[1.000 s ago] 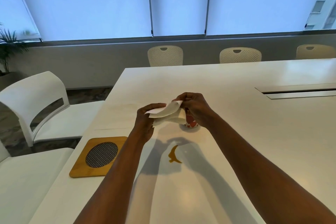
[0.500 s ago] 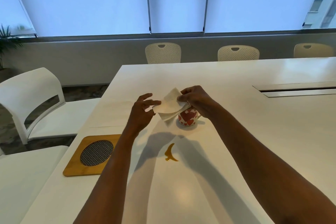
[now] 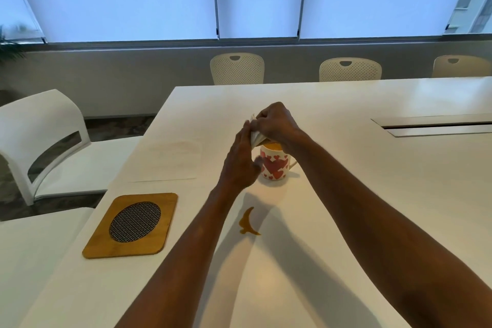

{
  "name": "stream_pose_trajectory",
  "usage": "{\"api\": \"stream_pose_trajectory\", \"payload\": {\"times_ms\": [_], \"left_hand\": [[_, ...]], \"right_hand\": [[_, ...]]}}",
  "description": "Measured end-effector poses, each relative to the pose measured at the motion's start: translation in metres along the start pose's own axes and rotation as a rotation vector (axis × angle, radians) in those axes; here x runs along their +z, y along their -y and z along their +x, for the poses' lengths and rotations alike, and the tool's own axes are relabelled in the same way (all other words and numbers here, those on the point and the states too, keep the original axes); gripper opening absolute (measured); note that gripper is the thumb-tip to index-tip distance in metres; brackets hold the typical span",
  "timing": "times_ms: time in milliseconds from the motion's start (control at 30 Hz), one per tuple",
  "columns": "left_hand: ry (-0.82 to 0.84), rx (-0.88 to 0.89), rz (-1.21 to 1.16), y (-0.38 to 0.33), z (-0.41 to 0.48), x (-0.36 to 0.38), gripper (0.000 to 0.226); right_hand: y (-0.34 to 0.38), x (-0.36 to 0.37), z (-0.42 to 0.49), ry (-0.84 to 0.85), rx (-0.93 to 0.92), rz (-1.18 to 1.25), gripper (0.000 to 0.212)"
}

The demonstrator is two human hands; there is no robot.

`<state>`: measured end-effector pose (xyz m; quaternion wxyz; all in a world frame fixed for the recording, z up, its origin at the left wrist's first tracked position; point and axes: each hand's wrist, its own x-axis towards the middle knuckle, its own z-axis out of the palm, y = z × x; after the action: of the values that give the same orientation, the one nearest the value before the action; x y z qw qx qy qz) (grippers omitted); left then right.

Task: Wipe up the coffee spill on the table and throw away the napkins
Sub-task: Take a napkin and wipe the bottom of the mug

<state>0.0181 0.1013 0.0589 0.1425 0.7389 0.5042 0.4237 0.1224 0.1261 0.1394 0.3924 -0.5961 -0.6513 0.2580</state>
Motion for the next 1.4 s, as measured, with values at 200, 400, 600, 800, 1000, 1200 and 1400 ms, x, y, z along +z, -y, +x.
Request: {"api": "stream_pose_trajectory", "payload": {"times_ms": [200, 400, 600, 800, 1000, 1200, 1400], "left_hand": [[-0.302, -0.268, -0.202, 0.005, 0.007, -0.001, 0.032], [-0.295, -0.515, -0.385, 0.027, 0.008, 0.015, 0.042], [-0.246, -0.570, -0.500, 0.034, 0.011, 0.033, 0.046], [-0.195, -0.551, -0.541, 0.038, 0.009, 0.039, 0.046], [-0.156, -0.543, -0.505, 0.040, 0.008, 0.043, 0.048], [-0.103, -0.558, -0.499, 0.044, 0.004, 0.049, 0.047], [-0.076, -0.475, -0.470, 0.040, 0.001, 0.057, 0.037]], "right_hand": [[-0.014, -0.015, 0.005, 0.116, 0.009, 0.341, 0.031], [-0.103, -0.022, 0.016, -0.456, 0.237, 0.278, 0.044], [-0.149, 0.016, 0.017, -0.460, 0.384, 0.444, 0.058], [-0.154, 0.035, 0.027, -0.537, 0.323, 0.552, 0.057], [-0.157, 0.048, 0.038, -0.619, 0.311, 0.480, 0.059], [-0.155, 0.055, 0.044, -0.695, 0.381, 0.602, 0.055], [-0.150, 0.059, 0.048, -0.708, 0.462, 0.701, 0.055]]}}
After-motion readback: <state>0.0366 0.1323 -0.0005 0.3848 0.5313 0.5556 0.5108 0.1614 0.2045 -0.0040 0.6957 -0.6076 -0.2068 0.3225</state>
